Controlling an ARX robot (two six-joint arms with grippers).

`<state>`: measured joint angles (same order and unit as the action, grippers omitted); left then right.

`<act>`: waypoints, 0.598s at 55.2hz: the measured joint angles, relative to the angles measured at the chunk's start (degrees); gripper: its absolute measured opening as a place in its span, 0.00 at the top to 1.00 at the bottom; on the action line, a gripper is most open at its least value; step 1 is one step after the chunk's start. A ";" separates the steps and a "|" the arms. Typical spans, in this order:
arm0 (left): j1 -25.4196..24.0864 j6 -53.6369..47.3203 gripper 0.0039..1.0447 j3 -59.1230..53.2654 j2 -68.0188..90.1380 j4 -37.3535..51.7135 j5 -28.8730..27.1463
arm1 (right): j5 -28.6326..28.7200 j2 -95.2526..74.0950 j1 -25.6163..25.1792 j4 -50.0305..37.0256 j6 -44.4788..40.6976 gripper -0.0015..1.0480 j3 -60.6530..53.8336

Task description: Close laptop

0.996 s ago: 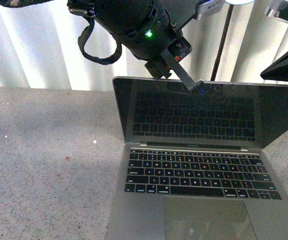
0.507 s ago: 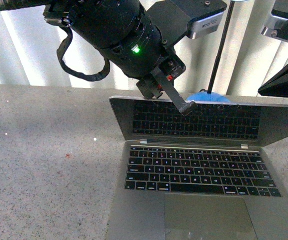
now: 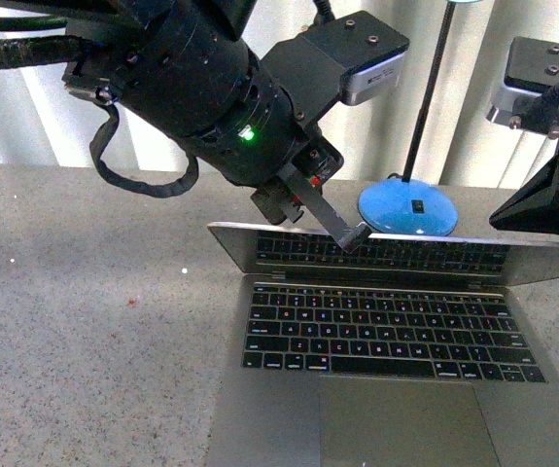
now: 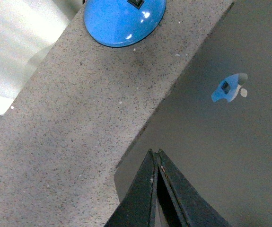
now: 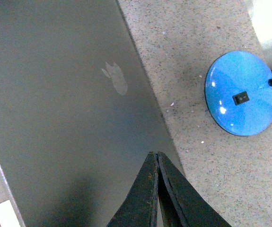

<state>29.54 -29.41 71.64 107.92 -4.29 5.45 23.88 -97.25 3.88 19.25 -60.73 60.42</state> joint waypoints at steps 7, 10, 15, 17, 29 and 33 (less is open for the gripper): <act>-0.07 1.68 0.97 -1.31 0.11 0.92 0.46 | -0.35 -0.83 0.44 -0.15 -0.74 0.97 -0.79; -0.07 2.32 0.97 -2.10 0.28 1.07 0.76 | -0.39 -1.31 0.66 -0.24 -0.85 0.97 -1.25; -0.07 2.67 0.97 -3.08 0.44 1.36 1.05 | -0.48 -1.92 0.96 -0.48 -1.03 0.97 -1.70; -0.07 2.78 0.97 -3.37 0.50 1.44 1.29 | -0.57 -2.19 1.09 -0.48 -1.07 0.97 -1.73; -0.07 4.37 0.97 -5.33 0.76 3.15 2.60 | -0.66 -2.54 1.62 -0.63 -1.22 0.97 -2.19; -0.07 5.46 0.97 -6.19 0.98 3.96 3.10 | -0.87 -2.64 1.92 -0.87 -1.53 0.97 -2.69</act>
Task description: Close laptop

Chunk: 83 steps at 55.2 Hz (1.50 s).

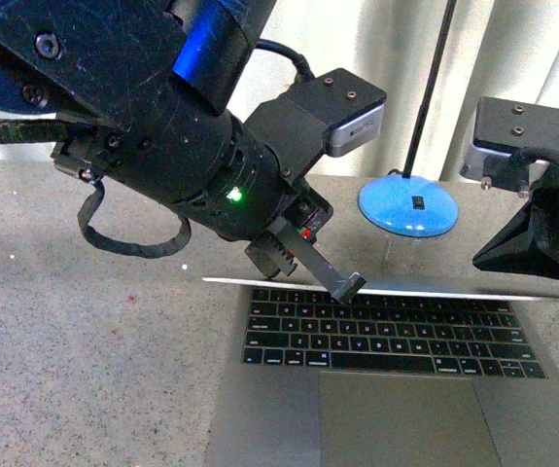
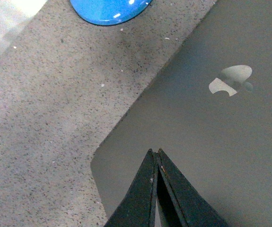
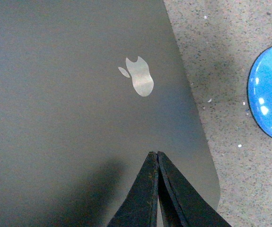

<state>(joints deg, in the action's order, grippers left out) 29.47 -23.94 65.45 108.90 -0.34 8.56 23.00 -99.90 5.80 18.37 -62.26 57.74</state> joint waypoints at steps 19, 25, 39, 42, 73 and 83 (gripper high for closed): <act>0.44 2.51 0.97 -1.64 0.17 0.81 1.07 | -0.39 -0.87 0.96 -0.15 -0.59 0.97 -1.46; 0.66 3.15 0.97 -2.10 0.17 1.03 1.57 | -0.44 -0.98 1.16 -0.26 -0.70 0.97 -1.81; 1.33 4.52 0.97 -3.72 0.17 2.05 1.79 | -0.55 -1.38 1.27 -0.76 -1.20 0.97 -3.19; 1.51 4.83 0.97 -4.15 0.17 2.40 1.99 | -0.57 -1.46 1.27 -0.98 -1.22 0.97 -3.52; 2.97 7.50 0.97 -7.41 1.99 6.49 2.10 | -0.61 -2.80 0.46 -3.26 -2.10 0.97 -6.75; 3.32 9.22 0.97 -9.22 3.67 9.14 2.58 | -0.85 -4.31 0.07 -4.52 -2.23 0.97 -7.15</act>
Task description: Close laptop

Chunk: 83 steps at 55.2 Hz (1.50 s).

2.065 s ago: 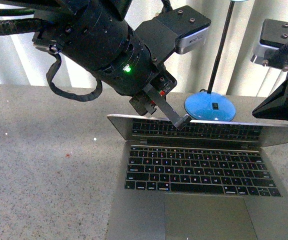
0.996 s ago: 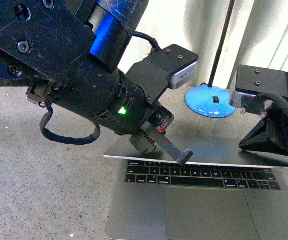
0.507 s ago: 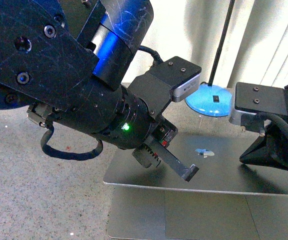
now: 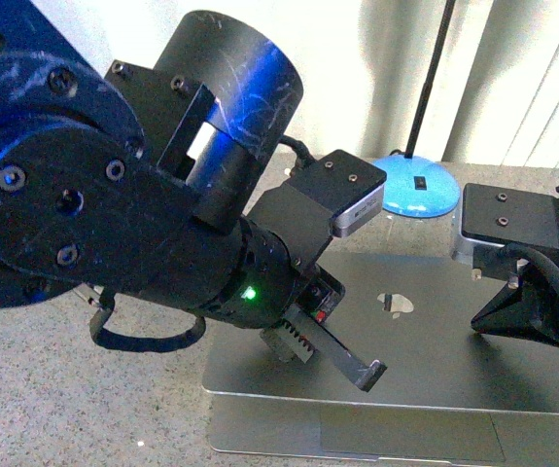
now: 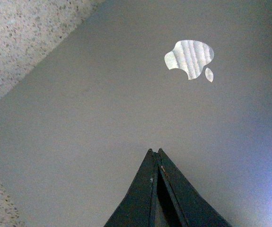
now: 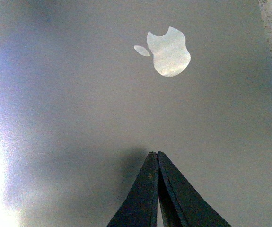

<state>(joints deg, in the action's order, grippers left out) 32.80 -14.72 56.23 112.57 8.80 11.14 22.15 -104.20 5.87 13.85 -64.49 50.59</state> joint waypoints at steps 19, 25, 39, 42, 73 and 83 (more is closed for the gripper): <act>-0.04 2.40 0.97 -2.97 3.93 4.55 1.46 | 0.52 -4.39 -0.31 -5.18 1.55 0.97 -2.43; -0.50 3.08 0.97 -3.61 4.83 6.29 2.23 | 0.87 -5.62 -0.31 -6.58 2.47 0.97 -2.99; -2.14 5.53 0.97 -5.60 4.96 10.12 4.55 | 2.14 -6.16 -0.11 -8.74 4.98 0.97 -3.13; -3.08 7.08 0.97 -6.71 3.89 11.26 4.92 | 3.61 -5.01 0.02 -10.86 7.04 0.97 -3.72; -10.95 15.89 0.97 -26.53 -7.04 63.67 -30.75 | -29.27 2.86 1.44 -80.94 56.35 0.95 -23.85; -16.94 15.37 0.97 -38.01 -19.56 65.68 -26.51 | -27.21 14.40 -0.02 -85.53 62.64 0.97 -32.65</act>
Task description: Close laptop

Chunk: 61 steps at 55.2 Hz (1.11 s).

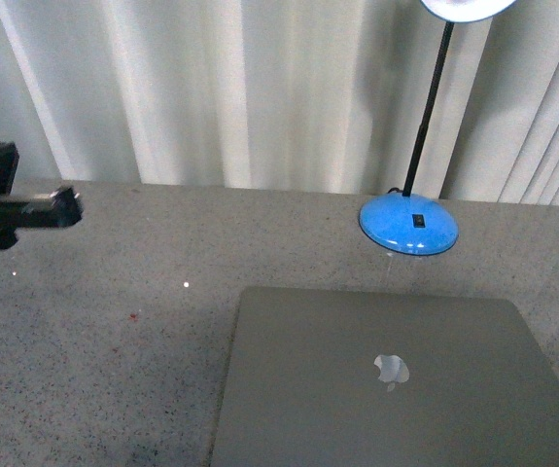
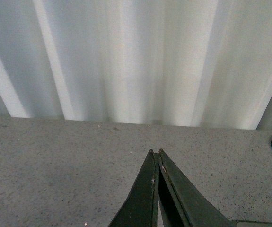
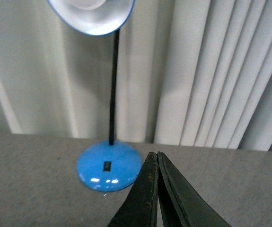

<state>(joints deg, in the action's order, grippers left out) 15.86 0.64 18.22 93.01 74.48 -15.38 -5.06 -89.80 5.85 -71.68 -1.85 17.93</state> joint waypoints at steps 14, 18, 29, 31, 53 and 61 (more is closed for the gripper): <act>-5.07 -0.17 0.97 -8.57 -13.99 -5.95 4.94 | 1.38 15.10 -2.19 7.82 1.03 0.97 -7.69; -6.49 -0.20 0.97 -9.77 -20.65 -12.09 6.47 | 4.94 18.16 -4.35 9.64 1.05 0.97 -9.51; -9.73 -0.22 0.97 -14.29 -34.03 -20.37 9.64 | 4.94 30.71 -5.75 17.57 1.18 0.97 -14.14; -10.29 -0.20 0.97 -14.95 -36.46 -22.10 9.97 | 4.96 33.09 -5.75 19.23 1.20 0.97 -14.73; -15.72 -0.24 0.97 -16.66 -56.13 -38.49 15.21 | 5.11 52.02 -5.77 35.01 1.22 0.97 -17.49; -15.72 -0.24 0.97 -16.68 -61.05 -42.95 15.21 | 5.09 57.40 -5.77 39.85 1.22 0.97 -17.59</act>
<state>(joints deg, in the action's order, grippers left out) 0.14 0.40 1.54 31.97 31.53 -0.16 0.03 -32.40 0.08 -31.83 -0.62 0.34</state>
